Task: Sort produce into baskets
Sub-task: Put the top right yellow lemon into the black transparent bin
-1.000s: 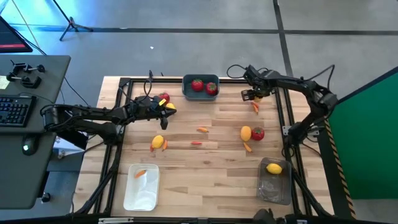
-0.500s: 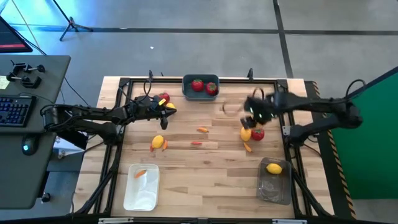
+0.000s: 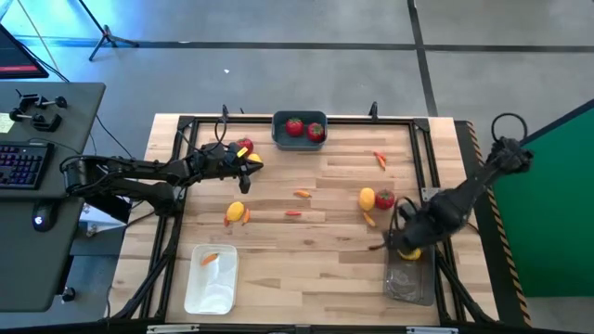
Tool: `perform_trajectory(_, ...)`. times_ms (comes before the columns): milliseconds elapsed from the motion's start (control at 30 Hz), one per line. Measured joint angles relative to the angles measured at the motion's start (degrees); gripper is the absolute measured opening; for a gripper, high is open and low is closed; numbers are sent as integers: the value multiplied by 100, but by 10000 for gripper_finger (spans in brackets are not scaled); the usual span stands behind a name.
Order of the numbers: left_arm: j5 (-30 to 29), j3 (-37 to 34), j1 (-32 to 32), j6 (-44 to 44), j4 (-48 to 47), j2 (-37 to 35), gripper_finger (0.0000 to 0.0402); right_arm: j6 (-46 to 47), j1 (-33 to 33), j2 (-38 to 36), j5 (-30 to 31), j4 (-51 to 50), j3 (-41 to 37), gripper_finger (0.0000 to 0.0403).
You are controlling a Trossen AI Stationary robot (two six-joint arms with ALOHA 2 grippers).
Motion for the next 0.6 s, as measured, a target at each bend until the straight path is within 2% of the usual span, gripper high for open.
perform_trajectory(100, 0, 0, 0, 0, 0, 0, 0, 923, 369, 178, -1, 74, -1, 205)
perform_trajectory(233, 0, 0, 0, 4, 0, 0, 0, 1696, 546, 450, 3, 114, -3, 205)
perform_trajectory(600, 2, 0, -7, -55, 2, 1, 0, 1765, 58, 1340, -153, 340, -19, 205)
